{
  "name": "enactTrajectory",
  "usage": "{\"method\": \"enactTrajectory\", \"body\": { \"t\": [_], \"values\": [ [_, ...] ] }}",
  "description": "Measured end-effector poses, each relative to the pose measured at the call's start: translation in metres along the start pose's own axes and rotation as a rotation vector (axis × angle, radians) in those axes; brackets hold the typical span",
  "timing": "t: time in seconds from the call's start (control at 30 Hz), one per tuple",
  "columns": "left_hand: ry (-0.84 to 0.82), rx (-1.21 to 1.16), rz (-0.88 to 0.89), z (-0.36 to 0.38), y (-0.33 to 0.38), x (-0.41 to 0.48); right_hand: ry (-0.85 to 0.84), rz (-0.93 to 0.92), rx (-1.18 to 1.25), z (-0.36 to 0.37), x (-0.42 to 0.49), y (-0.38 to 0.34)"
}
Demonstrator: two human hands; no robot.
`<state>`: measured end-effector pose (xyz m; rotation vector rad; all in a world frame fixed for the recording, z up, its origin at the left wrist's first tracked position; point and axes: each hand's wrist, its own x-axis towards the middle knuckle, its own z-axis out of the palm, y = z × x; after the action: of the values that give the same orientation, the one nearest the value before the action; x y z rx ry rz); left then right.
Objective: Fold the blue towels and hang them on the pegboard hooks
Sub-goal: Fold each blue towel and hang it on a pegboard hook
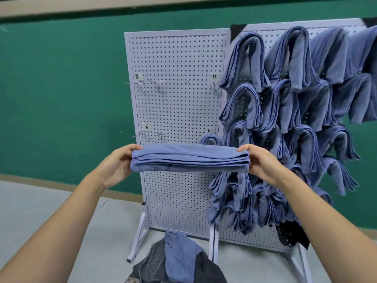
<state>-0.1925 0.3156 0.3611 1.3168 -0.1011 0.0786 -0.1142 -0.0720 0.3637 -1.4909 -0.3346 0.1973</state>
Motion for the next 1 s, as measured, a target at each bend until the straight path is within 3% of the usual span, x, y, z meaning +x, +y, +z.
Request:
{"method": "enactTrajectory", "body": {
  "t": [0.1, 0.23, 0.47, 0.63, 0.73, 0.87, 1.0],
  "values": [
    [-0.018, 0.049, -0.025, 0.009, 0.001, -0.001, 0.045, 0.039, 0.027, 0.004, 0.000, 0.001],
    [0.188, 0.399, -0.058, 0.015, -0.021, 0.006, 0.092, 0.047, -0.157, 0.020, 0.000, 0.002],
    [0.282, 0.279, -0.218, 0.017, -0.057, 0.010, 0.124, -0.032, 0.051, 0.047, -0.003, -0.032],
    [0.289, 0.391, -0.277, 0.034, -0.073, 0.008, 0.113, -0.086, 0.123, 0.070, -0.002, -0.064],
    [0.308, 0.450, -0.178, 0.060, -0.073, 0.007, 0.107, -0.111, 0.044, 0.084, -0.001, -0.074],
    [0.199, 0.404, 0.063, 0.110, -0.068, 0.000, 0.094, -0.116, -0.092, 0.099, 0.003, -0.073],
    [0.157, 0.519, 0.160, 0.154, -0.079, 0.001, 0.082, -0.120, -0.088, 0.109, 0.002, -0.068]
  ]
}}
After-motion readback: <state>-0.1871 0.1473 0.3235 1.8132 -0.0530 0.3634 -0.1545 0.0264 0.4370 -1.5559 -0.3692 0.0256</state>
